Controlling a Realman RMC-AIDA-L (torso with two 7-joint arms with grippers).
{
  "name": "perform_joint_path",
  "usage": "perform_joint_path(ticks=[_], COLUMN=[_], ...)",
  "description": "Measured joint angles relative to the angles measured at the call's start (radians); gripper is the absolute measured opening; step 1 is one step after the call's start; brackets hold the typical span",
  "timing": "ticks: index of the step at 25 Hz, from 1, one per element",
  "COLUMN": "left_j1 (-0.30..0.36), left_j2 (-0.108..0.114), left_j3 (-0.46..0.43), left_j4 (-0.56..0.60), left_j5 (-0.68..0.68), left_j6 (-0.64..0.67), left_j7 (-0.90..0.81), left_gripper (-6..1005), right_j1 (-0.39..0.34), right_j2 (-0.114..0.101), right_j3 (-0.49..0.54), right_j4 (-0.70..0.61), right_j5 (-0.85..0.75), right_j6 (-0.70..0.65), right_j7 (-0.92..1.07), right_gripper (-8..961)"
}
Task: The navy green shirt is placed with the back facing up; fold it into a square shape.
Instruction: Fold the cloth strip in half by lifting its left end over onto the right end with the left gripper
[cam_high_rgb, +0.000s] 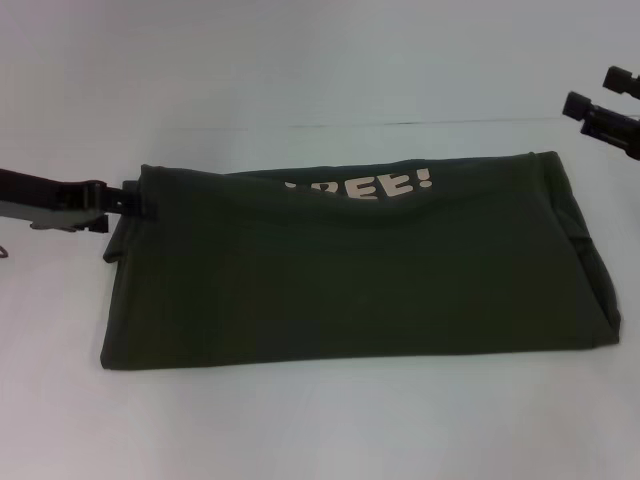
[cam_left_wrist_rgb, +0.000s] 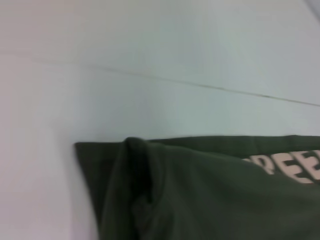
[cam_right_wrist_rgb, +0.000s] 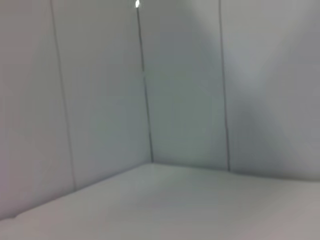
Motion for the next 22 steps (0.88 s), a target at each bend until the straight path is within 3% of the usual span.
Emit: perform_joint_path(ticks=[5,13,22], left_j1=[-0.006,0.001,0.091], left_j2=[0.006,0.001,-0.033], left_j3=[-0.005,0.000,-0.067], left_j4=[0.002,-0.006,-0.056], left_j5=[0.024,0.021,-0.229], left_j6=[-0.016,-0.007,0.001], left_j7=[-0.071,-0.071,0.289], left_gripper=[851,849,847], right_j1=[0.013,0.040,0.029], right_j2=[0.023,0.023,0.011], right_j3=[0.001,0.001,-0.003], right_j4=[0.014,0.027,0.030], right_j5=[0.113,0.237,0.248], right_j6=[0.046,0.088,0.090], right_j7=[-0.047,-0.034,-0.041], right_gripper=[825,825,826])
